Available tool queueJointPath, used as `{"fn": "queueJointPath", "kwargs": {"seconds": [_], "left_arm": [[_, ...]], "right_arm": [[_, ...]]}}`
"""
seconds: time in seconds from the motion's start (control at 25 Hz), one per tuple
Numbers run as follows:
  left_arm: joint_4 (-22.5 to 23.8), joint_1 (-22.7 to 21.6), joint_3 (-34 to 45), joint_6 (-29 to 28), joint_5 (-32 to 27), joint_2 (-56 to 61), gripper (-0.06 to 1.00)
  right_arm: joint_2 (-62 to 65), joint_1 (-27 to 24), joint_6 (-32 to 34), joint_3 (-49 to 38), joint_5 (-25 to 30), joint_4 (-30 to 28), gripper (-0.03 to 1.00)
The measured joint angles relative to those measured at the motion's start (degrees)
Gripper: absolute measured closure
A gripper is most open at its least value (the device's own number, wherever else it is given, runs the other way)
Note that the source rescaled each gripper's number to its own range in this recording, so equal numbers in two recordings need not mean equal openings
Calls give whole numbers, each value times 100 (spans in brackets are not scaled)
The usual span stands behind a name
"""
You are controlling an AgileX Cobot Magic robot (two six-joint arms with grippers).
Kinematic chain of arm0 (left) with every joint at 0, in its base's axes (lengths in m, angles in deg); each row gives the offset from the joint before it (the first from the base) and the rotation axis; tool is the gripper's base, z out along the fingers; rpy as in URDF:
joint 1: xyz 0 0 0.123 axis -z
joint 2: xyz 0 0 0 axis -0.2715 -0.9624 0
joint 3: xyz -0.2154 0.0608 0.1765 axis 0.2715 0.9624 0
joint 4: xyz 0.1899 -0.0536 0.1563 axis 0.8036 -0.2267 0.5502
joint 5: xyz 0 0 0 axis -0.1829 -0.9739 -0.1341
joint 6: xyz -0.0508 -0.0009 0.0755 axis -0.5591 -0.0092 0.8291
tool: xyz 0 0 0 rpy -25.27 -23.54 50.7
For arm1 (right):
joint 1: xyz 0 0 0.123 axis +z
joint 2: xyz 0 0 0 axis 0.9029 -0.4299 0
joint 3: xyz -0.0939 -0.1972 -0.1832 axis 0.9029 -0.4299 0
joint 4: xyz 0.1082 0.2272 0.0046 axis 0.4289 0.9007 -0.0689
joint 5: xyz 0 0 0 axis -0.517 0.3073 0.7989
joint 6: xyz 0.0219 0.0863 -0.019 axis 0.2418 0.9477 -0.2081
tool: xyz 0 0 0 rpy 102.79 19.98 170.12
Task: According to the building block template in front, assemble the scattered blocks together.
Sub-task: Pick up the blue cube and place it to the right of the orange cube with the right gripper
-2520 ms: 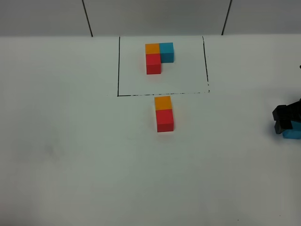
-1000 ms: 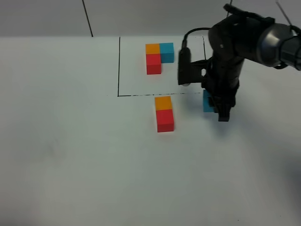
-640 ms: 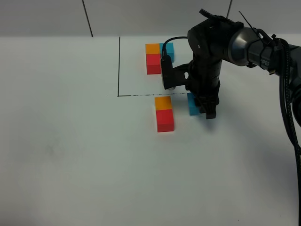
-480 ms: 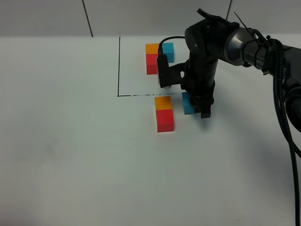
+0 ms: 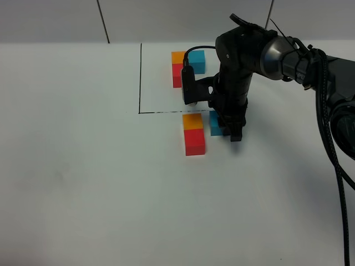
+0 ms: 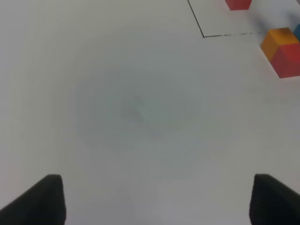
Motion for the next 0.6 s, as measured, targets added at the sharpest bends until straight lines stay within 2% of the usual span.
{"fn": "queueJointPath", "kwargs": {"seconds": [0.6], "left_arm": [[0, 0, 0, 0, 0, 0, 11]], "right_arm": [[-111, 131, 0, 53, -86, 87, 95]]}}
